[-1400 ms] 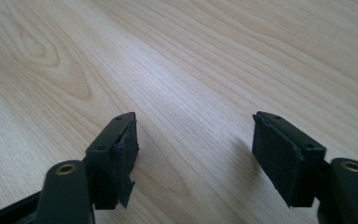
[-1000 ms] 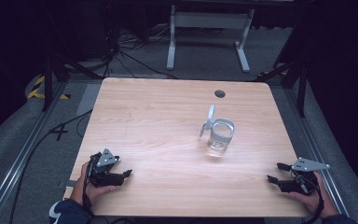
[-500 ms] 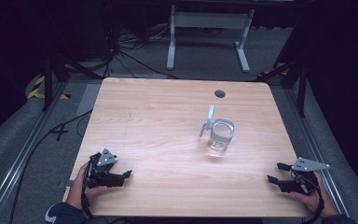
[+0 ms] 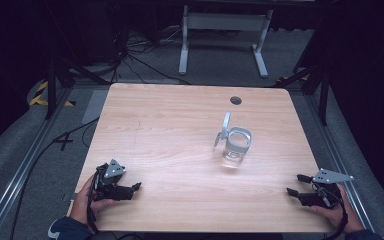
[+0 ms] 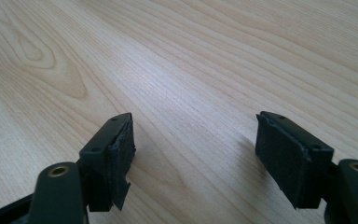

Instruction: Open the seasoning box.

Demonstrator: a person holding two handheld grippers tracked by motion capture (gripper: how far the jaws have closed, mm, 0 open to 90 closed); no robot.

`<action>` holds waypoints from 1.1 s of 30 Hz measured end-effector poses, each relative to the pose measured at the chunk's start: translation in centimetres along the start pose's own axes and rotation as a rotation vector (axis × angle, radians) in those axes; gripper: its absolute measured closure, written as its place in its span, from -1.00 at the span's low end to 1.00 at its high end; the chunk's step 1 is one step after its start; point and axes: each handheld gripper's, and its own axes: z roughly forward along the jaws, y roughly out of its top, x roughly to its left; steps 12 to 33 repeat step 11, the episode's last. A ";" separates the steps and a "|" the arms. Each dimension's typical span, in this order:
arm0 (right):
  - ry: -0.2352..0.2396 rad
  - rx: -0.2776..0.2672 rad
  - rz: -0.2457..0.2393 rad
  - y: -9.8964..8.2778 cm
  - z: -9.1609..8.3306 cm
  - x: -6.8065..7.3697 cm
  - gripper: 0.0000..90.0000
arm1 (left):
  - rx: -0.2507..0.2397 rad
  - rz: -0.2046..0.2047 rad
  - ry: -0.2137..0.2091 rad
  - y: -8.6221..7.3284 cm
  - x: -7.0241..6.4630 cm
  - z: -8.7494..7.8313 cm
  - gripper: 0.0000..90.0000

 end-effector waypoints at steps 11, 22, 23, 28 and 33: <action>0.003 0.001 0.002 0.0 0.0 0.0 -0.37 | 0.002 0.000 0.000 0.0 0.0 0.0 -0.69; 0.003 0.001 0.002 0.0 0.0 0.0 -0.37 | 0.002 0.000 0.000 0.0 0.0 0.0 -0.69; 0.003 0.001 0.002 0.0 0.0 0.0 -0.37 | 0.002 0.000 0.000 0.0 0.0 0.0 -0.69; 0.003 0.001 0.002 0.0 0.0 0.0 -0.37 | 0.002 0.000 0.000 0.0 0.0 0.0 -0.69; 0.003 0.001 0.002 0.0 0.0 0.0 -0.37 | 0.002 0.000 0.000 0.0 0.0 0.0 -0.69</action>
